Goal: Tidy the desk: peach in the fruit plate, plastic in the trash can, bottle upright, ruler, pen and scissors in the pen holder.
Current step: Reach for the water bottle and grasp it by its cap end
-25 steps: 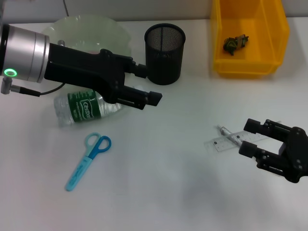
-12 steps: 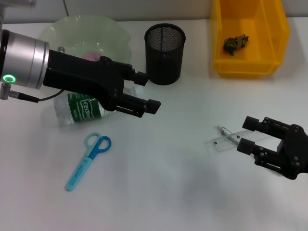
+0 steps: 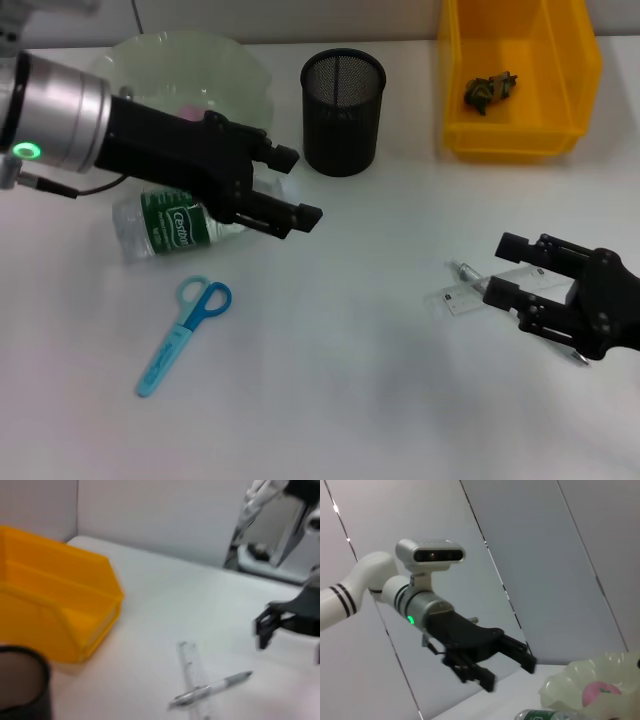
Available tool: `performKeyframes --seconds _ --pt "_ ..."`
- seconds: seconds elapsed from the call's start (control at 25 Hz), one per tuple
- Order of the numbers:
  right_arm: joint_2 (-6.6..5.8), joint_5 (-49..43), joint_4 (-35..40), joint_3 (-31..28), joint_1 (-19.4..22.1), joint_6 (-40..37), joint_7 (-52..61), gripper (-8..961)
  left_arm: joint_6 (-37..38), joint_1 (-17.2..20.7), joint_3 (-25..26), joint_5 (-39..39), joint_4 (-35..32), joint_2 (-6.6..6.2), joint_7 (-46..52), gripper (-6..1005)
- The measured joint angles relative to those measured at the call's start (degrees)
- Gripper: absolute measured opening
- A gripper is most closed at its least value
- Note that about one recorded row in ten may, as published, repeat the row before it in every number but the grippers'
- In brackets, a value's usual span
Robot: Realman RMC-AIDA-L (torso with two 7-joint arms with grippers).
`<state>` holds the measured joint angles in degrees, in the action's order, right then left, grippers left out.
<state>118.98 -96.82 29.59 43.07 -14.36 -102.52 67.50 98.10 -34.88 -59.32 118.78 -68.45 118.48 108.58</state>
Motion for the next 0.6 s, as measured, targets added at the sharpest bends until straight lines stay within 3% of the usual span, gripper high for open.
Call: performKeyframes --seconds 0.12,0.6 --pt "0.04 -0.17 -0.55 0.01 -0.62 0.52 -0.02 662 -5.04 -2.44 -2.9 6.26 0.43 0.18 3.77 786" --pt "-0.09 -0.27 -2.27 -0.08 -1.07 1.37 -0.7 661 -13.68 -5.01 -13.53 11.61 -1.46 0.32 6.74 786"
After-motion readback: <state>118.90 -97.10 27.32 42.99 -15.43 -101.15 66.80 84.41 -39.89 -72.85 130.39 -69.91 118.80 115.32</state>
